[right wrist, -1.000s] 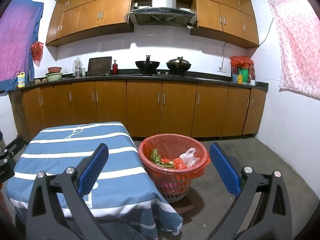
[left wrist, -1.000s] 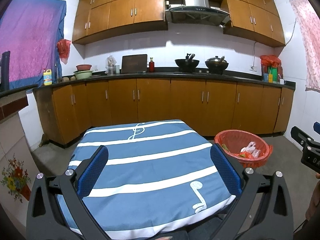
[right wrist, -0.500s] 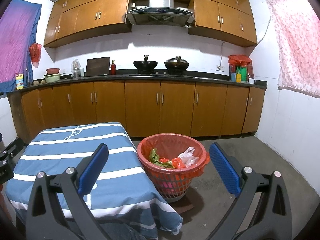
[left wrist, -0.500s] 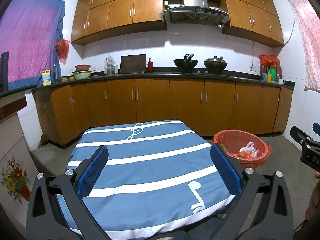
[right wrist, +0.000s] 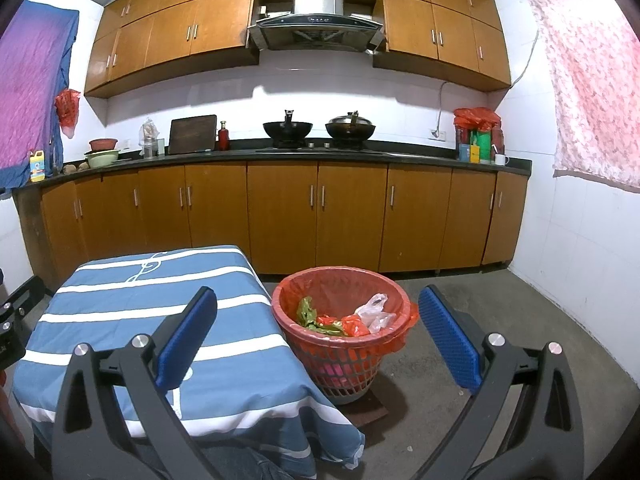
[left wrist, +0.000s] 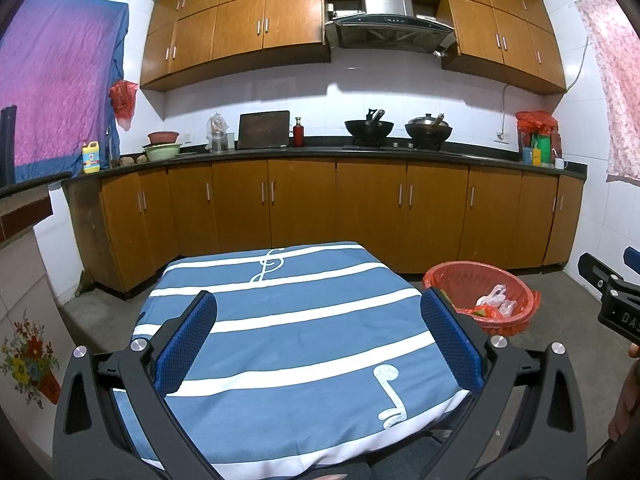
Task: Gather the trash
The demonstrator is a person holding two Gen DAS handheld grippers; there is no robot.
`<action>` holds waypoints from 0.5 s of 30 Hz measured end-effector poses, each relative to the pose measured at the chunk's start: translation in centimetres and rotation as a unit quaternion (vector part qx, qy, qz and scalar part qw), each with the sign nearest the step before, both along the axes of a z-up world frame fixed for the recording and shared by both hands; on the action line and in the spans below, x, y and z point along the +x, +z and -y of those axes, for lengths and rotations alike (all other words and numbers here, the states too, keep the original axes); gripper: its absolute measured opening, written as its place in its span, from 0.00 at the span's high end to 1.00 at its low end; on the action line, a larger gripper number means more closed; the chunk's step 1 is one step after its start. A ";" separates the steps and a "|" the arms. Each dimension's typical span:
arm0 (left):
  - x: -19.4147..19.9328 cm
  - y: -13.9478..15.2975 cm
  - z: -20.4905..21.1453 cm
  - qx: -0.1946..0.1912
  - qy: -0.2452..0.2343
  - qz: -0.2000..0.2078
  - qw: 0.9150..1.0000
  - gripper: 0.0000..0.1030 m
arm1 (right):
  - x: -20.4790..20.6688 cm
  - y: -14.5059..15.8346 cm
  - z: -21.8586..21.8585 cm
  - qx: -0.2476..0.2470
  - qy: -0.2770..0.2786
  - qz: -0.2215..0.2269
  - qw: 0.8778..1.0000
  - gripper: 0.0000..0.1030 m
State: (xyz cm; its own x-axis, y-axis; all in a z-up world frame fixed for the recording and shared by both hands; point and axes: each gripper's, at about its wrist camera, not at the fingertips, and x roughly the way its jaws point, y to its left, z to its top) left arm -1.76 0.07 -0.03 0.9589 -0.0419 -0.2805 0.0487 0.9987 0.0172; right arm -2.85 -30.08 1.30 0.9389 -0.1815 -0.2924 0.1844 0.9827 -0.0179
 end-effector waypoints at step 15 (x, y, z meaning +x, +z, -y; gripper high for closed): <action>0.1 0.2 0.3 0.001 -0.003 0.000 1.000 0.02 | 0.0 0.0 0.1 0.001 0.000 0.000 1.000 0.04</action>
State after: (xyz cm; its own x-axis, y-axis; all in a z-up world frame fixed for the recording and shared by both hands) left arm -1.65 -0.19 0.21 0.9586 -0.0459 -0.2811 0.0537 0.9984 0.0200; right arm -2.88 -30.17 1.34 0.9387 -0.1816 -0.2931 0.1850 0.9826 -0.0166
